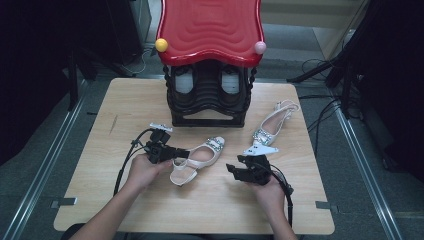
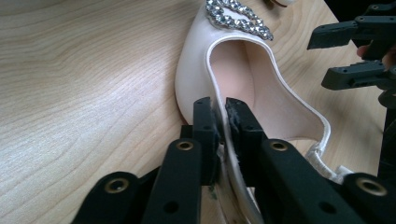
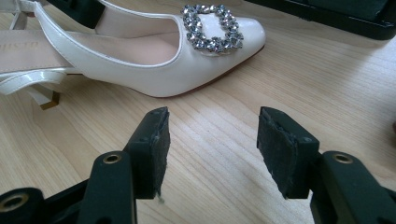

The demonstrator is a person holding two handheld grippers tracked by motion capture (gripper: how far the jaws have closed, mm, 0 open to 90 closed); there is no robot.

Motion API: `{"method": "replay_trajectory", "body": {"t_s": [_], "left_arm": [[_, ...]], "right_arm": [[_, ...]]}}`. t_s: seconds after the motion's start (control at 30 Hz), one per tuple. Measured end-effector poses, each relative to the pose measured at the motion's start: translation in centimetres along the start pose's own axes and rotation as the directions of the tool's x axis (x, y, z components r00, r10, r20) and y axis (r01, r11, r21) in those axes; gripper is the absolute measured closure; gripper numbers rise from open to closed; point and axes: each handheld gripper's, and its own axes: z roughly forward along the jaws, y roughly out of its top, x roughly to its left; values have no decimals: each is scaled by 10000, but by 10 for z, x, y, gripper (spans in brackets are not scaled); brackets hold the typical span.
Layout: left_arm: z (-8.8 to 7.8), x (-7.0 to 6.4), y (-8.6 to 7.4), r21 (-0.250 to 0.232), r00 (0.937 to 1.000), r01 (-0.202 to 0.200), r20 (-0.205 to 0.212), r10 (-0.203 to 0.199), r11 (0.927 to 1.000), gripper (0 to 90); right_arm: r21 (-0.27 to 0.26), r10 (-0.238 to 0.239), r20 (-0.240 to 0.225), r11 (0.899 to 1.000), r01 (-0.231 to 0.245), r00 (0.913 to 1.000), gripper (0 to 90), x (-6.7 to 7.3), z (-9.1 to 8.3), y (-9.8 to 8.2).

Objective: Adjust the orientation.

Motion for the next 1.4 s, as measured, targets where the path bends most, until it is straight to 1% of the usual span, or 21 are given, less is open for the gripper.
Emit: {"method": "replay_trajectory", "body": {"t_s": [0.07, 0.1, 0.13, 0.2, 0.3, 0.4, 0.57, 0.67, 0.8, 0.9, 0.93, 0.97, 1.0, 1.03, 1.07, 1.1, 1.13, 1.2, 1.27, 1.33, 1.4], "left_arm": [[-2, -1, 1, -83, 10000, 71, 52, -70, 9999, 772], [-4, -2, 2, -94, 10000, 29, 59, -29, 10000, 763], [-7, -5, 3, -178, 10000, -85, -11, 85, 9998, 759], [-15, -11, 5, -177, 9981, -482, -403, 475, 9987, 732], [-28, -18, 7, -267, 9953, -827, -528, 812, 9962, 698], [-40, -19, 6, -324, 9942, -923, -589, 903, 9952, 690], [-55, -12, 2, -519, 9954, -782, -589, 752, 9956, 701], [-60, -7, -1, -489, 9962, -690, -566, 662, 9964, 700], [-59, -3, -7, -230, 9947, -767, -707, 749, 9968, 680], [-55, 0, -11, -62, 9943, -709, -805, 702, 9975, 679], [-54, 2, -12, 18, 9955, -659, -675, 659, 9978, 687], [-53, 3, -13, 59, 9972, -530, -526, 533, 9986, 717], [-52, 3, -14, 108, 9979, -431, -471, 435, 9990, 744], [-50, 3, -15, 131, 9976, -441, -526, 448, 9989, 769], [-49, 3, -16, 197, 9963, -575, -636, 587, 9981, 800], [-47, 3, -18, 220, 9959, -594, -677, 608, 9980, 818], [-46, 4, -19, 272, 9960, -575, -663, 592, 9980, 842], [-44, 5, -22, 258, 9970, -527, -559, 541, 9983, 878], [-42, 5, -24, 360, 9968, -603, -502, 620, 9975, 897], [-40, 4, -25, 436, 9959, -698, -547, 721, 9966, 899], [-38, 3, -25, 440, 9961, -713, -483, 734, 9965, 899]], "right_arm": [[14, -42, 3, 10000, 42, 10000, 453, 1, 0, 0], [12, -25, 4, 10000, 25, 10000, 454, 1, 0, 0], [9, -13, 1, 10000, 13, 10000, 454, 1, 0, 0], [2, -20, -5, 10000, 20, 10000, 455, 1, 0, 0], [26, -30, -44, 10000, 30, 10000, 457, 1, 1, 0], [54, -28, -73, 10000, 28, 10000, 460, 2, 2, 1], [92, -98, -120, 9999, 99, 9999, 462, 5, 4, 2], [108, -157, -183, 9998, 159, 9997, 462, 5, 6, 3], [132, -117, -270, 9998, 121, 9996, 469, 6, 9, 4], [135, -135, -333, 9998, 139, 9994, 483, 7, 11, 6], [117, -67, -379, 9999, 71, 9993, 486, 8, 12, 7], [60, 32, -474, 10000, -29, 9989, 501, 8, 13, 7], [31, 209, -738, 9998, -207, 9971, 526, 7, 14, 8], [-40, 381, -914, 9992, -386, 9951, 538, 8, 16, 8], [-118, 496, -992, 9986, -510, 9938, 572, 9, 17, 9], [-130, 486, -1078, 9986, -503, 9930, 596, 10, 19, 9], [-149, 414, -1048, 9990, -432, 9936, 629, 13, 21, 10], [-130, 232, -1071, 9996, -247, 9940, 706, 18, 25, 12], [-35, 168, -1145, 9998, -173, 9933, 767, 21, 30, 13], [234, 361, -1257, 9992, -334, 9914, 838, 24, 35, 14], [489, 421, -1384, 9982, -357, 9895, 895, 26, 39, 14]]}}
